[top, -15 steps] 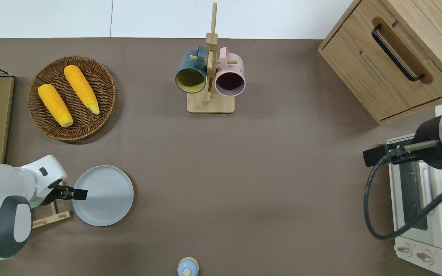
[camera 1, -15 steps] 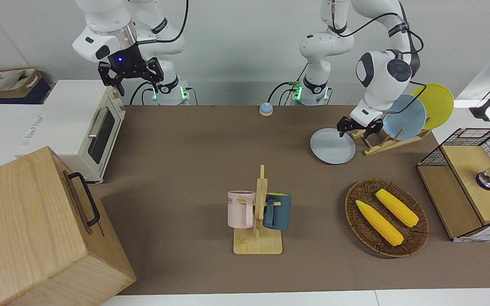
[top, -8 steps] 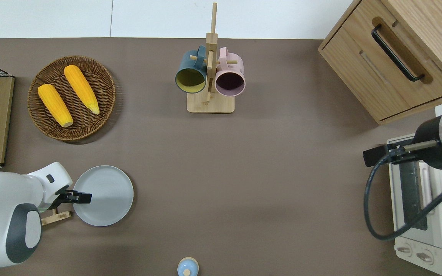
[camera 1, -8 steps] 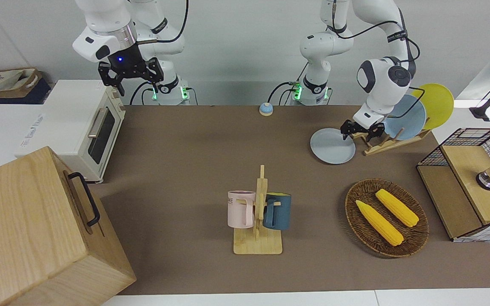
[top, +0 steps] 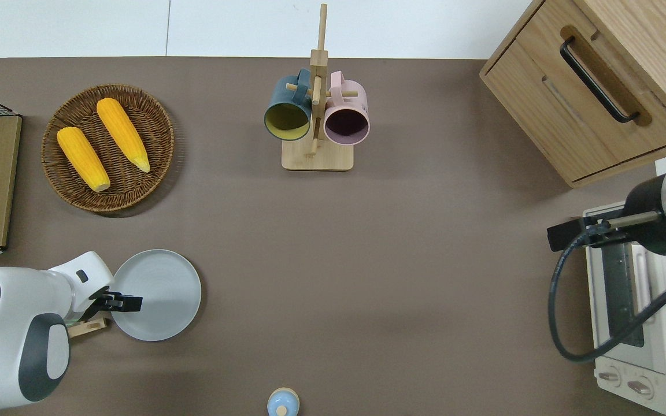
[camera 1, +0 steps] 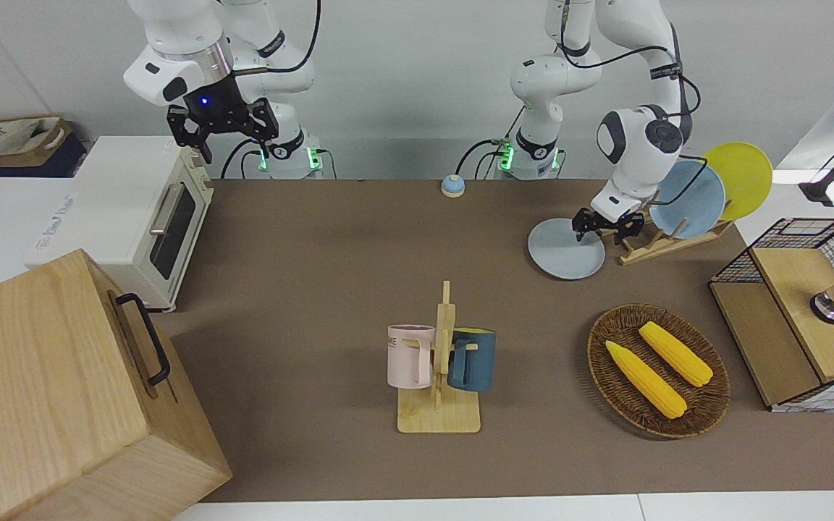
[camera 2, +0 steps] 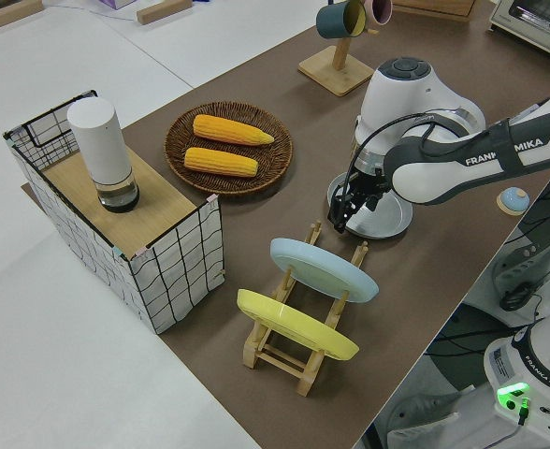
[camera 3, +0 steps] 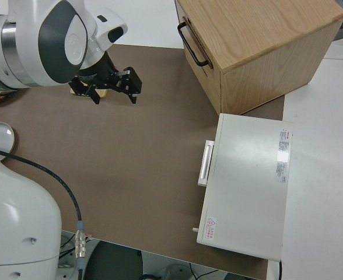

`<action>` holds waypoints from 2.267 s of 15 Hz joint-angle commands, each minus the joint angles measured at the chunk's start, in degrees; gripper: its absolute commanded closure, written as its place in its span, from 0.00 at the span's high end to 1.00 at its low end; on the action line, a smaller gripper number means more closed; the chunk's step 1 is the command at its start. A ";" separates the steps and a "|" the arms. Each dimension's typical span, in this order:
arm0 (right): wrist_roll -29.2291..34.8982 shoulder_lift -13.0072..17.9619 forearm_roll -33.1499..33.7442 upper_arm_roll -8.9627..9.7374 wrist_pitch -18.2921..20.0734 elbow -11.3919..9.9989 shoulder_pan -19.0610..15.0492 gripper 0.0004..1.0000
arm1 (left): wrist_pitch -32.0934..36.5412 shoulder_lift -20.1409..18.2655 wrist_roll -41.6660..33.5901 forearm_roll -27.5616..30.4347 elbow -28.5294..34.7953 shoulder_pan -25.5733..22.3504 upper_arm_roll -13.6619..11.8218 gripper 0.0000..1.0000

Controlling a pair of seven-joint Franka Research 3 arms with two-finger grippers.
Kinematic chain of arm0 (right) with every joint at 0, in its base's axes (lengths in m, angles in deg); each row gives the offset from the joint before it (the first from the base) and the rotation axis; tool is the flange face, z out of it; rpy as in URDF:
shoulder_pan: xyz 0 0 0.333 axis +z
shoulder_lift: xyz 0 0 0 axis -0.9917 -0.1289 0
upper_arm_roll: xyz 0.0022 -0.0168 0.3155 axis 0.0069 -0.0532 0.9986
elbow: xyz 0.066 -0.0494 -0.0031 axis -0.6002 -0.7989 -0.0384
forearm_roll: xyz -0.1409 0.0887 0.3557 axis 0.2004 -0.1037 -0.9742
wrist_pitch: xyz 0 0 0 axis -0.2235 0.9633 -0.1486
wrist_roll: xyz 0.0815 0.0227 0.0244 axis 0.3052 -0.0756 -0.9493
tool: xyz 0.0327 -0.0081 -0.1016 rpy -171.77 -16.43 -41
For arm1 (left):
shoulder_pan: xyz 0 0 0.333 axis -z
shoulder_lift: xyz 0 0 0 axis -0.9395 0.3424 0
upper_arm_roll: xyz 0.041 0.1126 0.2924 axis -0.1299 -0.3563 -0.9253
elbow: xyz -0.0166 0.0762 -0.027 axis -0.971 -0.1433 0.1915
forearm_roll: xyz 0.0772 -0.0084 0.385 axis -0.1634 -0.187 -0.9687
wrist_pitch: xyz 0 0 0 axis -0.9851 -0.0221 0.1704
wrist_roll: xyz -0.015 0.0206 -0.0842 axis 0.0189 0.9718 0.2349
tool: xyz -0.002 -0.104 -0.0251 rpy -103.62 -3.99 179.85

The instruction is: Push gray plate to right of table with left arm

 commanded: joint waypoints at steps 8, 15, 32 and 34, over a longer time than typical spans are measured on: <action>0.14 0.17 -0.23 0.77 0.99 0.45 -1.15 0.98 | -4.39 2.34 -0.18 -0.40 1.66 0.39 0.08 0.69; 0.14 0.17 -0.23 0.77 0.90 0.45 -1.15 0.98 | -4.48 2.51 -0.09 -0.23 1.66 0.56 0.08 0.00; 0.14 0.17 -0.23 0.77 0.90 0.45 -1.15 0.98 | -6.94 4.62 15.01 7.42 1.40 11.80 1.14 0.00; 0.14 0.17 -0.23 0.77 0.99 0.45 -1.15 0.98 | -7.03 4.71 17.65 7.59 1.23 13.65 1.14 0.00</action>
